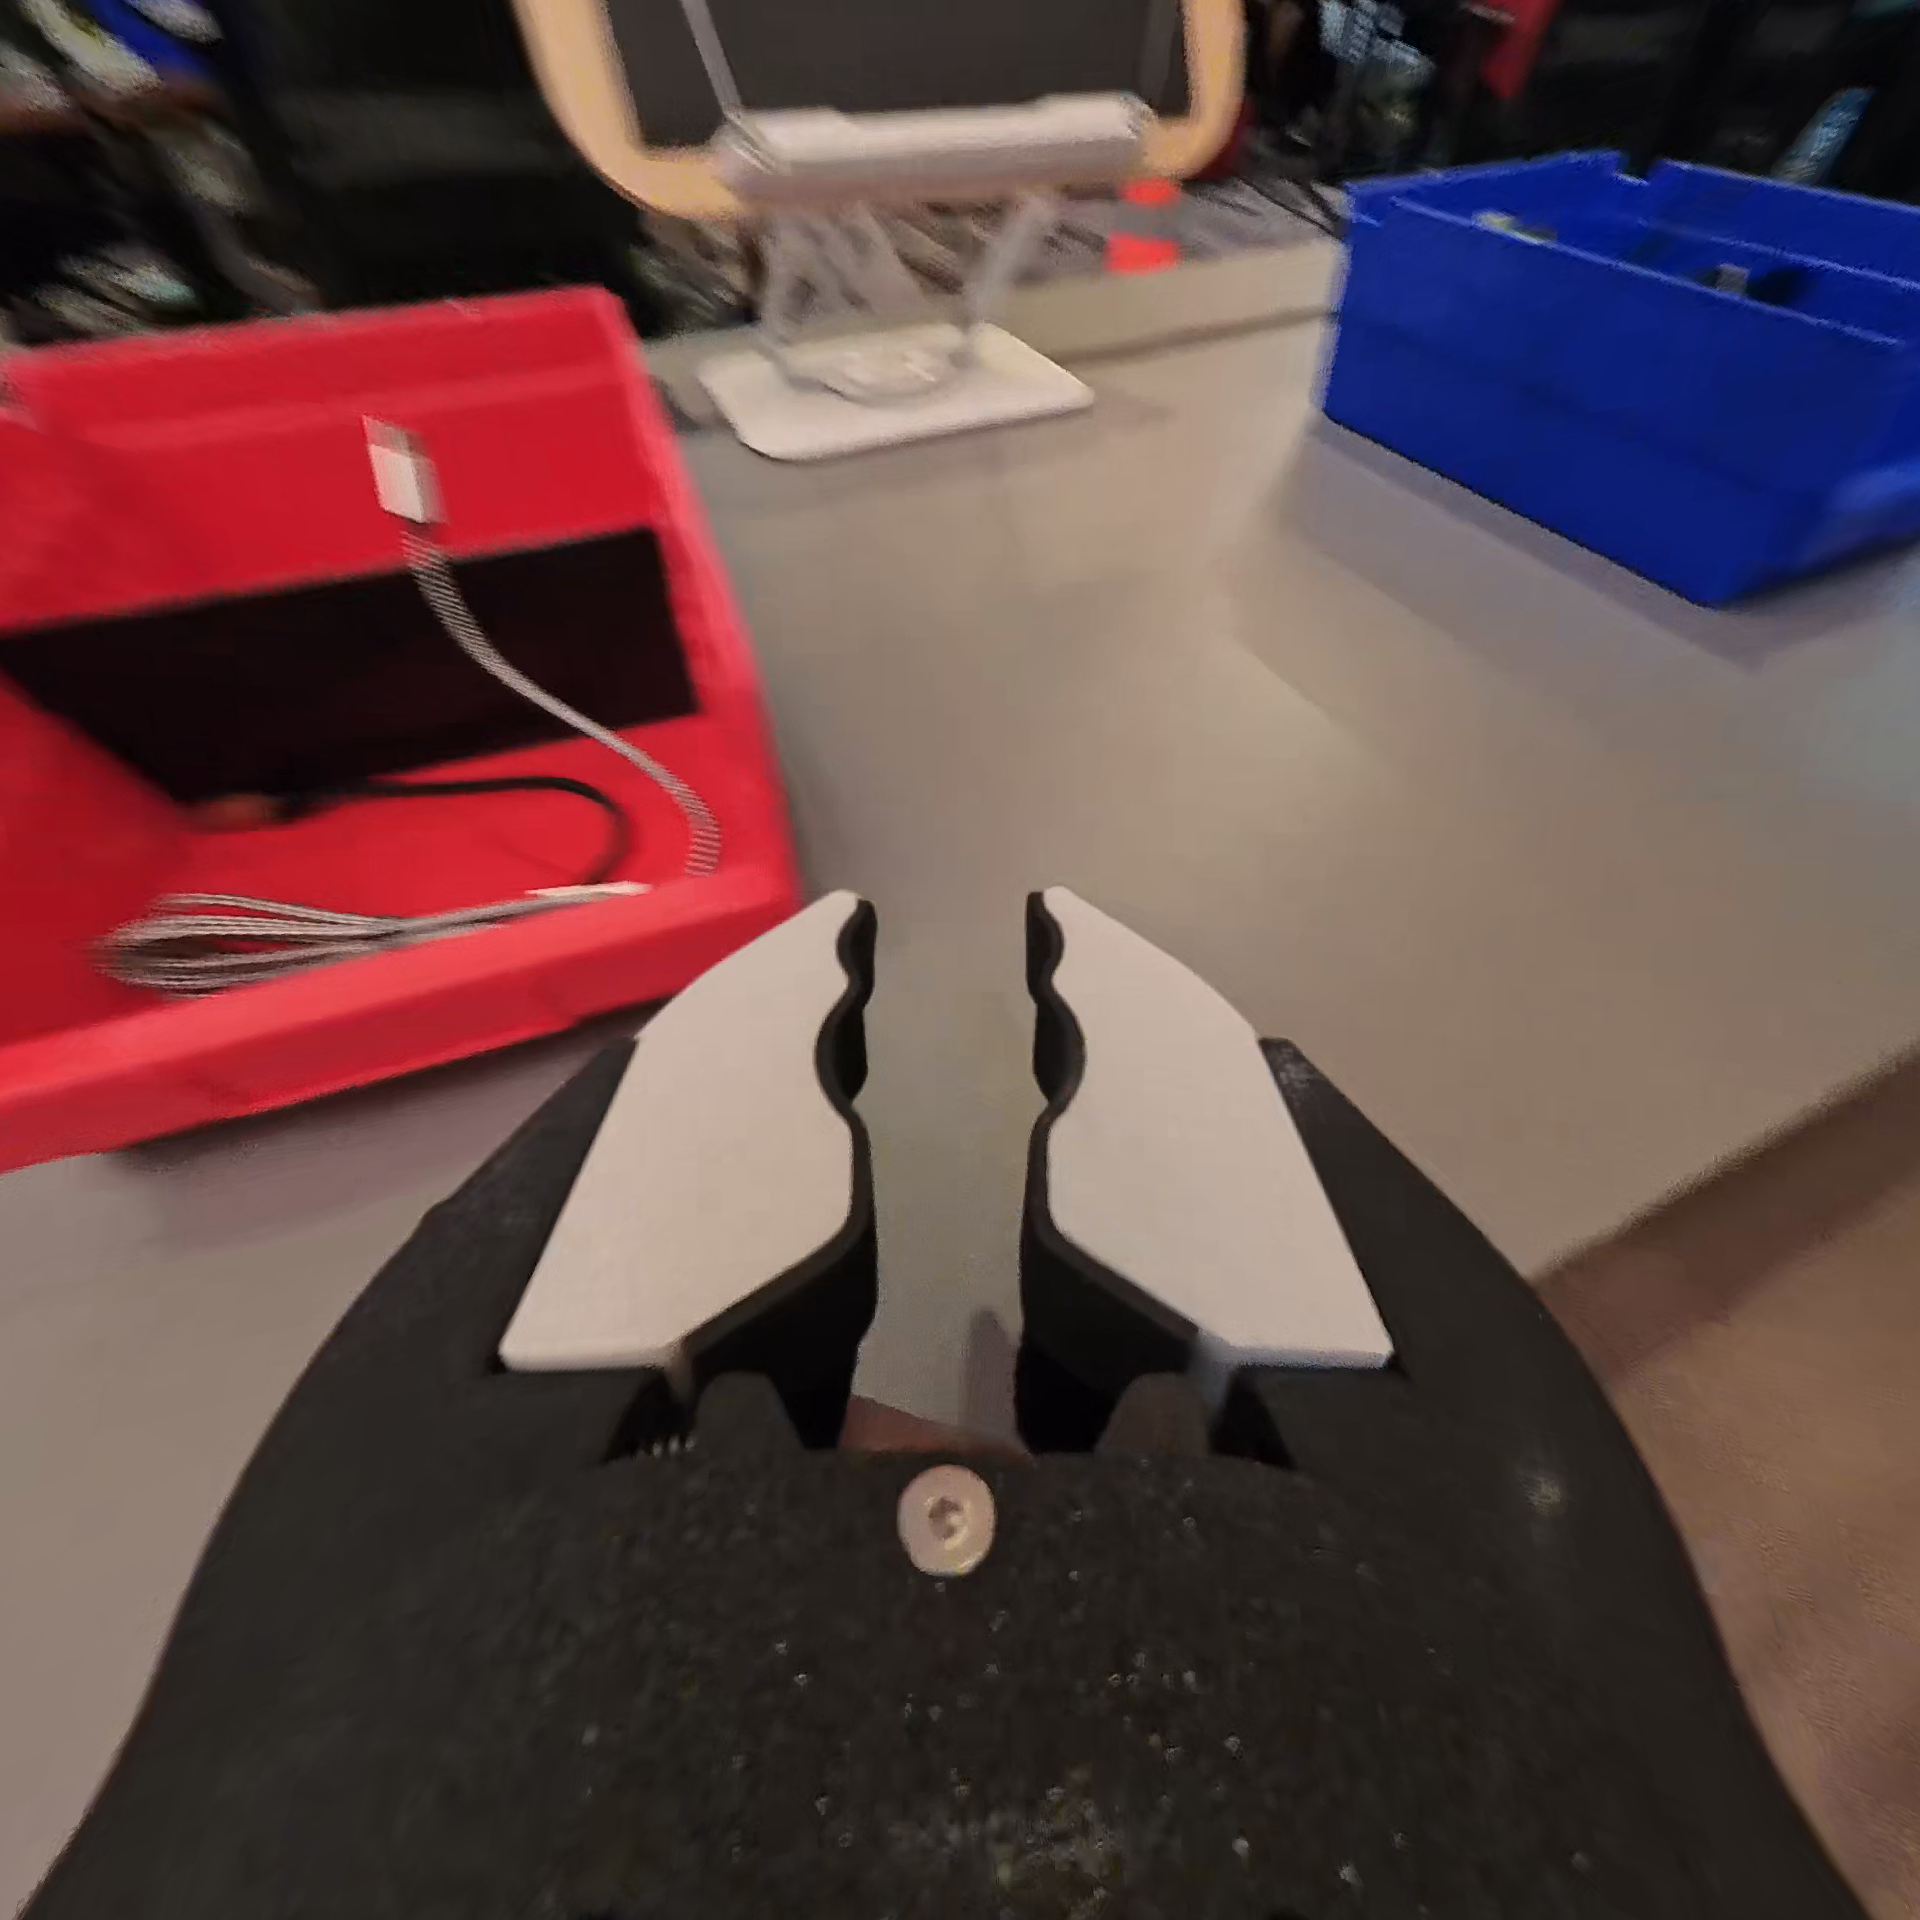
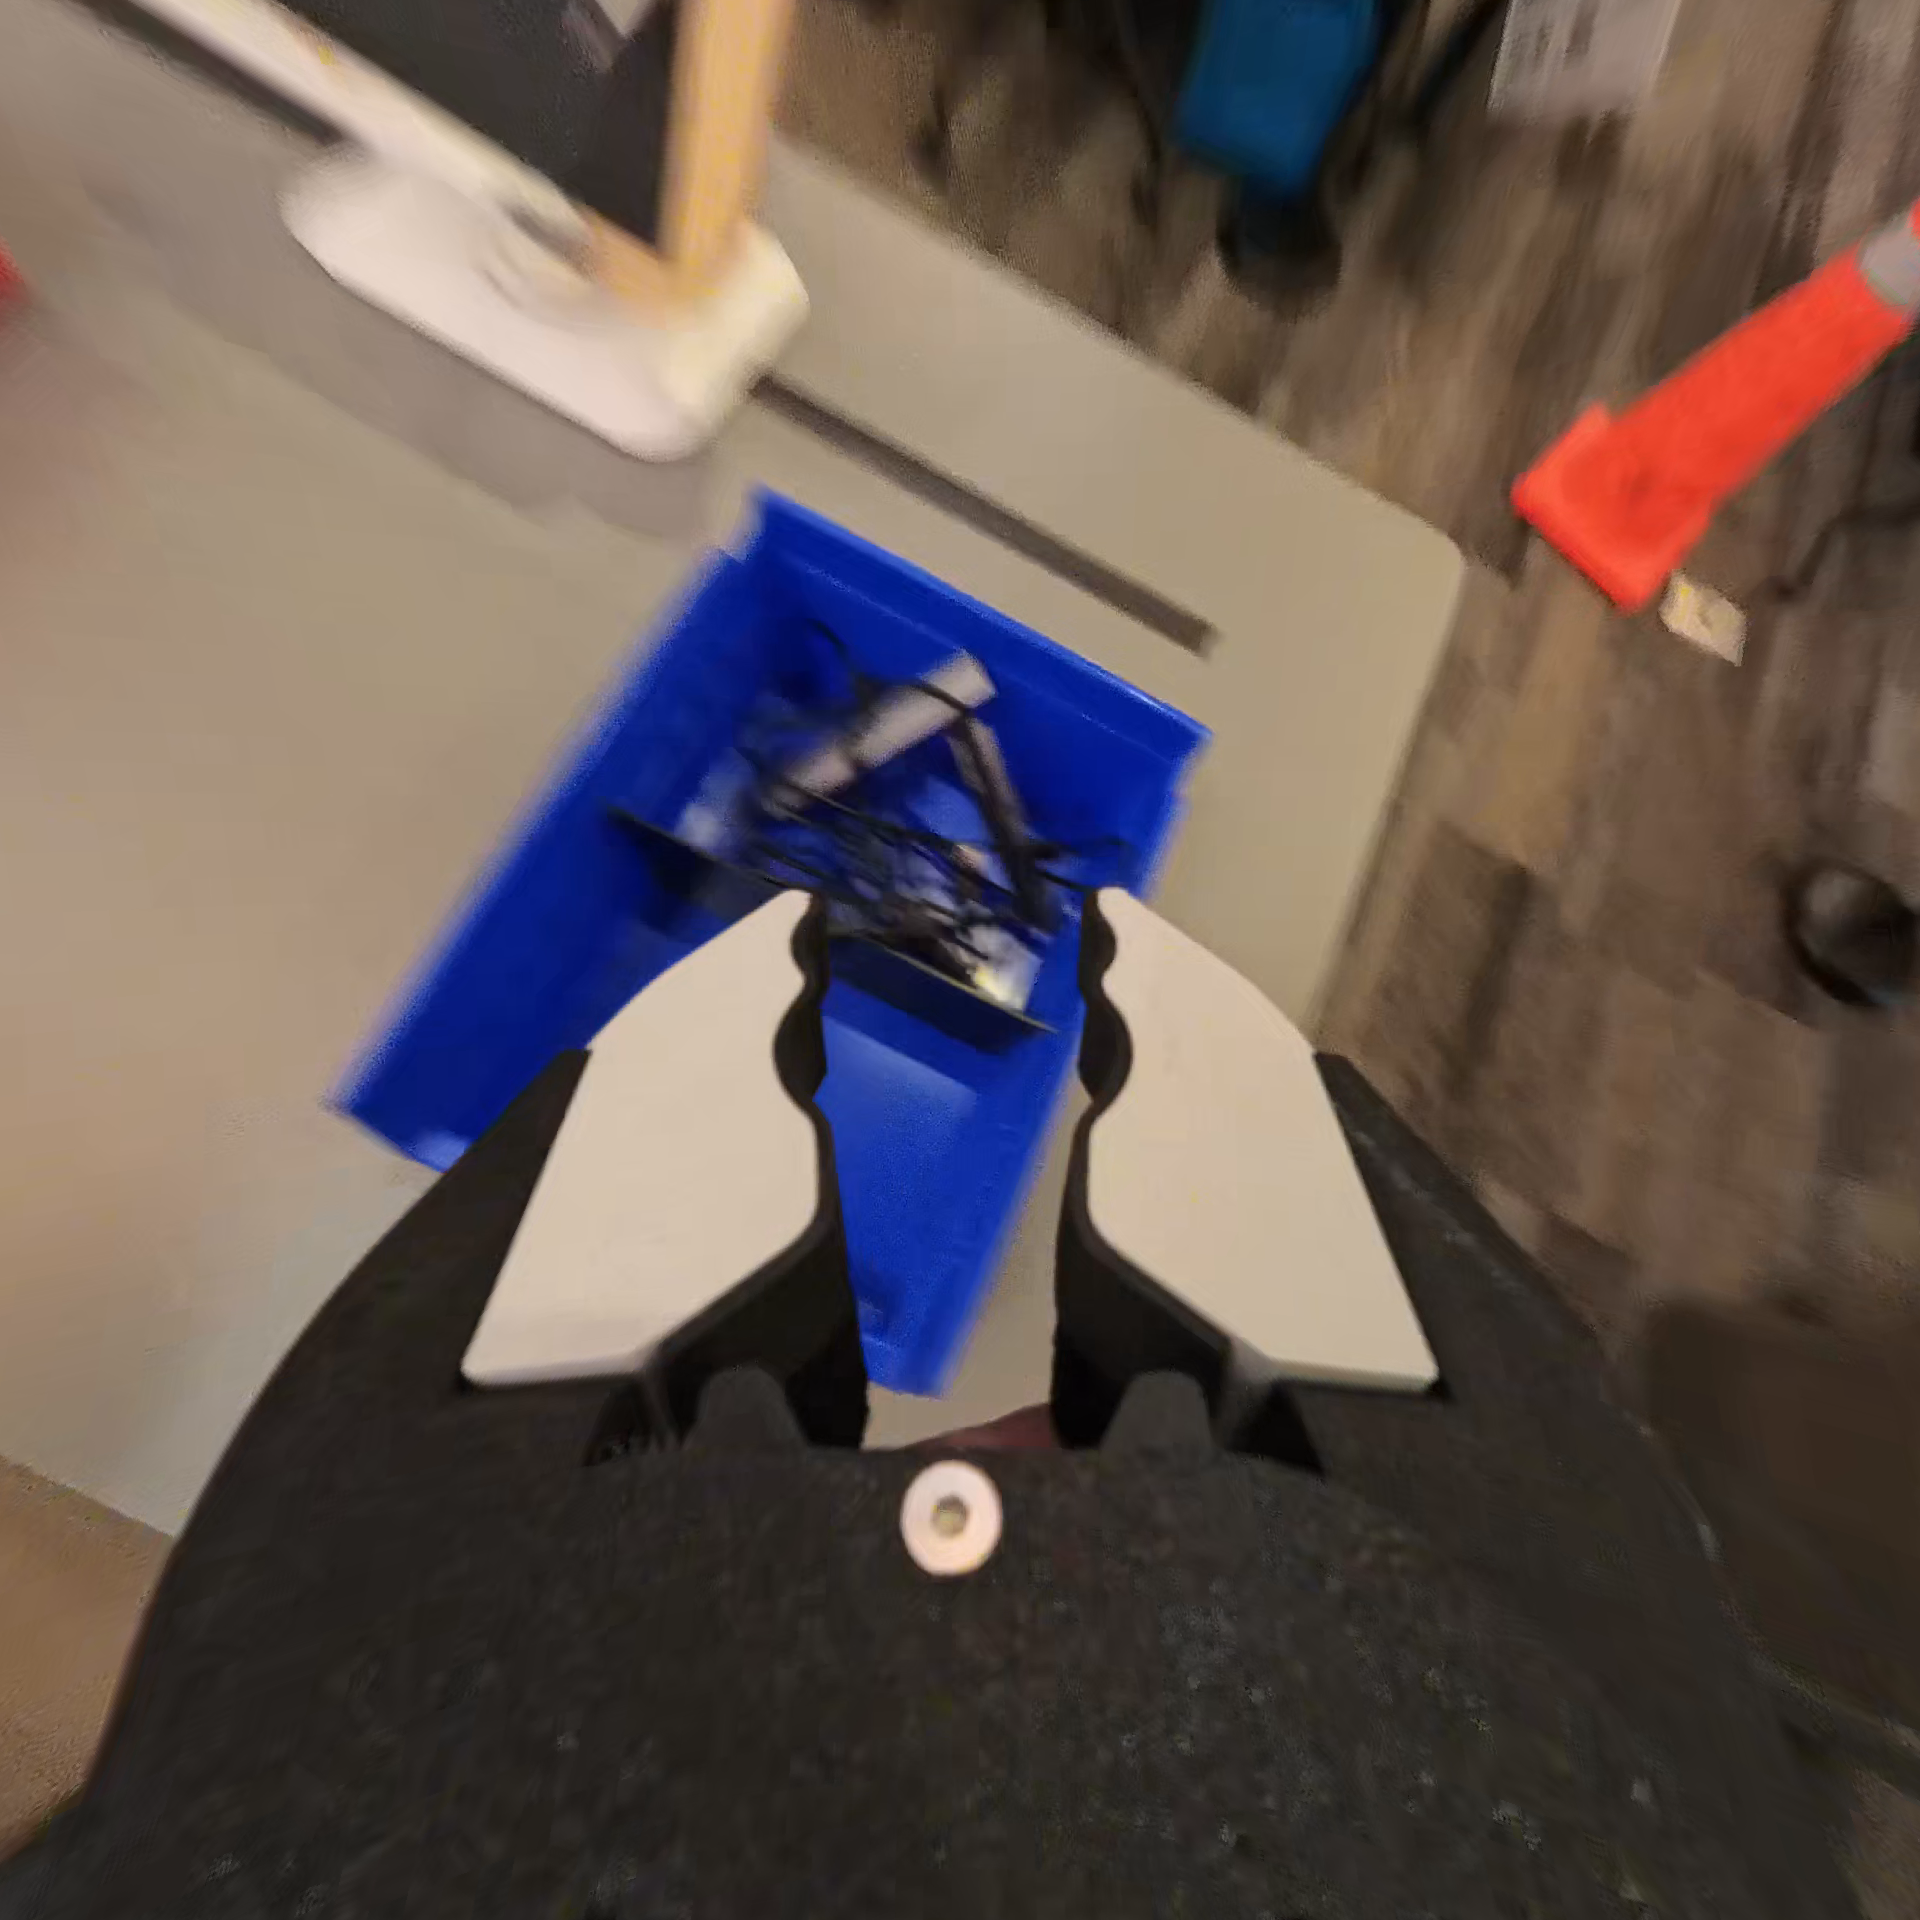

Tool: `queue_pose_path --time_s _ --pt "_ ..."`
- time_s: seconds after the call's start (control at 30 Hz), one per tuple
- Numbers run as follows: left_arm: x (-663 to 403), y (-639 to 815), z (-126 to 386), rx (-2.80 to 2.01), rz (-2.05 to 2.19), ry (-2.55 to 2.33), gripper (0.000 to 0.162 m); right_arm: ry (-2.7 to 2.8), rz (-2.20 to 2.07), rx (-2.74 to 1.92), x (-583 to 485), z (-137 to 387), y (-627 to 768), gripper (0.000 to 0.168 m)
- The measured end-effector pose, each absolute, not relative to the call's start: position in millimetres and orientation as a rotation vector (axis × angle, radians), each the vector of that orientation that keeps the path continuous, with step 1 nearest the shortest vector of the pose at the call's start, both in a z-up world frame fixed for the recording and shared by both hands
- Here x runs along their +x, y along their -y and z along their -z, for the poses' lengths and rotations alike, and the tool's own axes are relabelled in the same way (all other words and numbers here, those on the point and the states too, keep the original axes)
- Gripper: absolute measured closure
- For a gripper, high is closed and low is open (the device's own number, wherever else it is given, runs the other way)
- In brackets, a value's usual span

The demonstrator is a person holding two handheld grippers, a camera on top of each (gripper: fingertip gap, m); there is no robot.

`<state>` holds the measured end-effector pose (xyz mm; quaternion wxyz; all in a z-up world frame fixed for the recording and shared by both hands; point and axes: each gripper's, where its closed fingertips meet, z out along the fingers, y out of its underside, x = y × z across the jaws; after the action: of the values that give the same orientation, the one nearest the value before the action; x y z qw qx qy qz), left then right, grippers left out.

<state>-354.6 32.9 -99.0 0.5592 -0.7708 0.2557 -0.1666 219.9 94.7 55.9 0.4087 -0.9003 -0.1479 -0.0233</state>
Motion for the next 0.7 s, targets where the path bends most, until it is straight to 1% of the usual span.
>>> queue_pose_path --time_s 0.03,0.07,0.1,0.17,0.27,0.33,0.4,0.43,0.6,0.7 --pt "-369 -41 92 -1.792 0.336 -0.561 0.135 0.318 -0.028 -2.173 199 -55 -79 0.123" --pt "-382 -48 86 -1.772 0.29 -0.52 0.134 0.254 -0.117 -2.08 179 -47 -63 0.127" --pt "-394 -55 83 -1.761 0.254 -0.482 0.134 0.208 -0.215 -1.997 157 -32 -46 0.135" --pt "-413 -65 87 -1.782 0.206 -0.43 0.132 0.162 -0.323 -1.898 119 13 -18 0.138" --pt "-435 -75 100 -1.85 0.171 -0.373 0.131 0.037 -0.192 -1.907 112 83 6 0.137" --pt "-449 -79 111 -1.907 0.145 -0.335 0.131 -0.029 -0.093 -1.908 122 107 17 0.138" --pt "-465 -83 120 -1.969 0.123 -0.263 0.138 -0.006 0.002 -1.919 131 119 21 0.138" --pt "-473 -86 121 -1.977 0.115 -0.231 0.138 0.013 0.043 -1.925 135 121 21 0.138" --pt "-481 -93 131 -2.002 0.108 -0.273 0.133 -0.093 -0.021 -1.938 156 132 22 0.138" --pt "-479 -92 126 -1.989 0.156 -0.253 0.133 -0.14 -0.05 -1.919 162 130 25 0.139"
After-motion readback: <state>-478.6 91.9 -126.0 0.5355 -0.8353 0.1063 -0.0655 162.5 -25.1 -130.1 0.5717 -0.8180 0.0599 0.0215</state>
